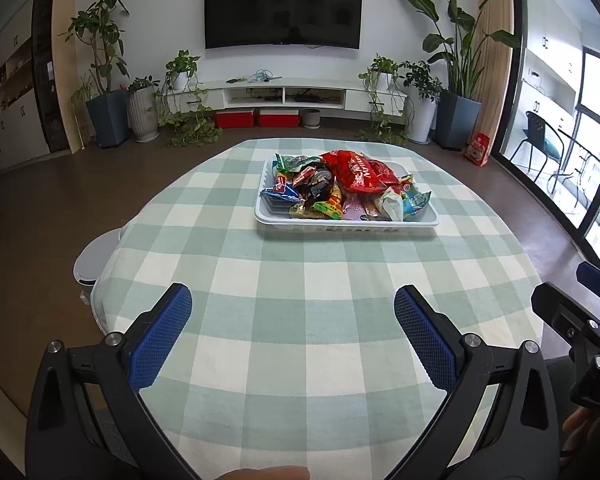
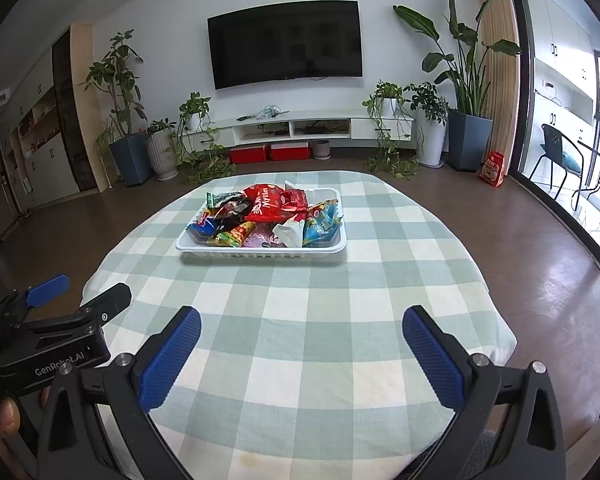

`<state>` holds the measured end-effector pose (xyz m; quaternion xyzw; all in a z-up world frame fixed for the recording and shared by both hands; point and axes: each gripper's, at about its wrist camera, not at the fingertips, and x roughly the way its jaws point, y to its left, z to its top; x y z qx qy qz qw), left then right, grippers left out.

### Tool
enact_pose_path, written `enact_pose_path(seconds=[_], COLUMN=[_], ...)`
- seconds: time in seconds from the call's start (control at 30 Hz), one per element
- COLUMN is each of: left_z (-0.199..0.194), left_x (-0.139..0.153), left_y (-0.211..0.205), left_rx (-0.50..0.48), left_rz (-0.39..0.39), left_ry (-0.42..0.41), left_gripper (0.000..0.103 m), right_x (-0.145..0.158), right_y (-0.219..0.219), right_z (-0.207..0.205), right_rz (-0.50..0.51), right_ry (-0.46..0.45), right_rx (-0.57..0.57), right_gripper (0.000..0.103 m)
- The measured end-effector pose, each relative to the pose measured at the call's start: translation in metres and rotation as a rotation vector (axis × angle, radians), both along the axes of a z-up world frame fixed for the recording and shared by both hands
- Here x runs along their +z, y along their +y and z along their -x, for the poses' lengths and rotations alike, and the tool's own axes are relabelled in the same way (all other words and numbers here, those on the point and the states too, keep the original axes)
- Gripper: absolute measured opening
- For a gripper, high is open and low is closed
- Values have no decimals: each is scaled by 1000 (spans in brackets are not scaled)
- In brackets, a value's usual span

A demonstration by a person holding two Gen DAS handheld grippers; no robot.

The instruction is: Organize snacks

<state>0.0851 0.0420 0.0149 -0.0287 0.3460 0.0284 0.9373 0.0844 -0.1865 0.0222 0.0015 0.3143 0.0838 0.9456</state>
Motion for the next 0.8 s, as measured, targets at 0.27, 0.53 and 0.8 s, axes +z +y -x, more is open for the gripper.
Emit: enact_pose_path(seconds=[0.27, 0.53, 0.8], left_z=[-1, 0, -1], left_x=[-2, -6, -7], left_y=[1, 2, 2], left_rx=[1, 3, 2], left_rz=[3, 4, 2], left_ry=[7, 9, 12], left_gripper=[103, 103, 103], right_x=[-6, -6, -6], right_y=[0, 0, 1], right_z=[0, 0, 0], right_rz=[12, 13, 15], right_ry=[27, 30, 31], right_rx=[-10, -10, -10], right_gripper=[103, 103, 103])
